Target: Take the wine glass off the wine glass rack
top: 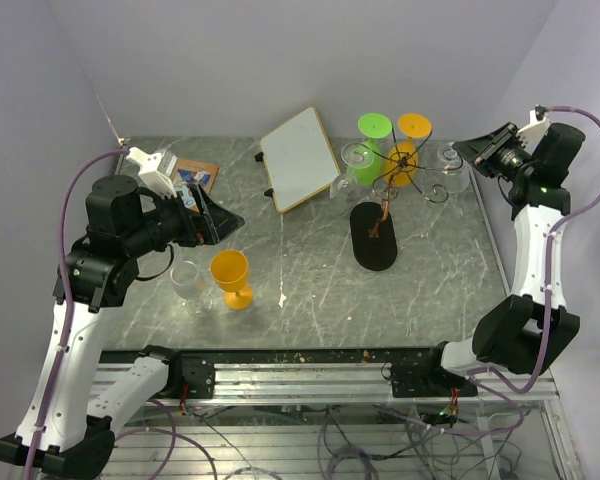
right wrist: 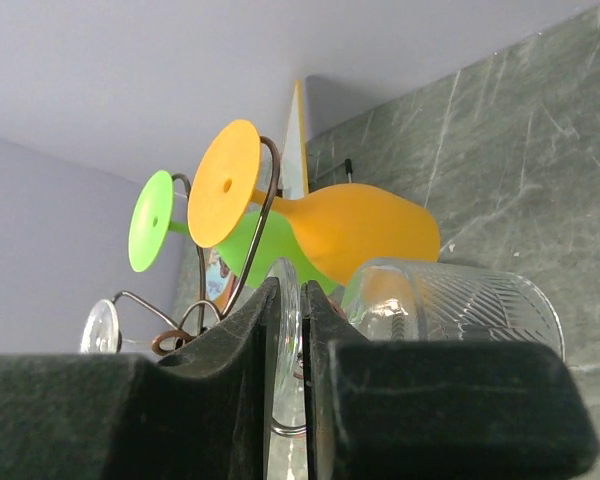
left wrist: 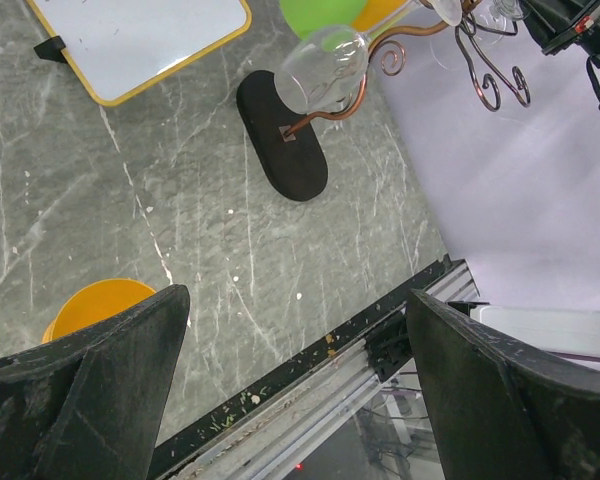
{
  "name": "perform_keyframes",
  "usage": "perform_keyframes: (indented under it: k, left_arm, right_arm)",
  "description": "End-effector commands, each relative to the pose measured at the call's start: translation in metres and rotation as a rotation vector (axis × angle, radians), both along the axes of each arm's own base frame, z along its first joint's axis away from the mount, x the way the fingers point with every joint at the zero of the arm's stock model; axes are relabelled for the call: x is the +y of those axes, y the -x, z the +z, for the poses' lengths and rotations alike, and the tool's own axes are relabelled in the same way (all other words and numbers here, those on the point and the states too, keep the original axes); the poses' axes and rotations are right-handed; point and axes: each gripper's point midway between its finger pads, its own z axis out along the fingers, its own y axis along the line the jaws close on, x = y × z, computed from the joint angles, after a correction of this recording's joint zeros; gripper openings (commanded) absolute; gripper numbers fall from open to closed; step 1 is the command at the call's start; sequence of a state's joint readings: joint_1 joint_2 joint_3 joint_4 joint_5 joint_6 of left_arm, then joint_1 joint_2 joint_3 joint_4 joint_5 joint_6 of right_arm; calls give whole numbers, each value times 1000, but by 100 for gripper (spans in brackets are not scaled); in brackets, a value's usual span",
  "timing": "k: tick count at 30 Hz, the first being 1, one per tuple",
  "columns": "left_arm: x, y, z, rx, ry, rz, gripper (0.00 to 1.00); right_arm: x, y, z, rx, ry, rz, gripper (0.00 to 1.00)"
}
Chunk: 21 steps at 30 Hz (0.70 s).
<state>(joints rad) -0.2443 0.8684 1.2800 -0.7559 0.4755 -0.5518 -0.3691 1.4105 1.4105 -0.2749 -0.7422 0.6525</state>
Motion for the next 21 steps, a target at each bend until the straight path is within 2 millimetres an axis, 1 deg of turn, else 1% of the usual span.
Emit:
perform_keyframes:
  k: [1,10,21]
  left_arm:
    - [1,0,3,-10,14,8,99]
    - [1,0,5,-9,16,13,100]
    - [2,2,3,-11,17,16,100]
  right_arm:
    - [-3,3,18,-25,-52,-76,0]
    - [-8,7,17,4,-232,-203,0]
    - [-14,11,19,31,-325,-285,0]
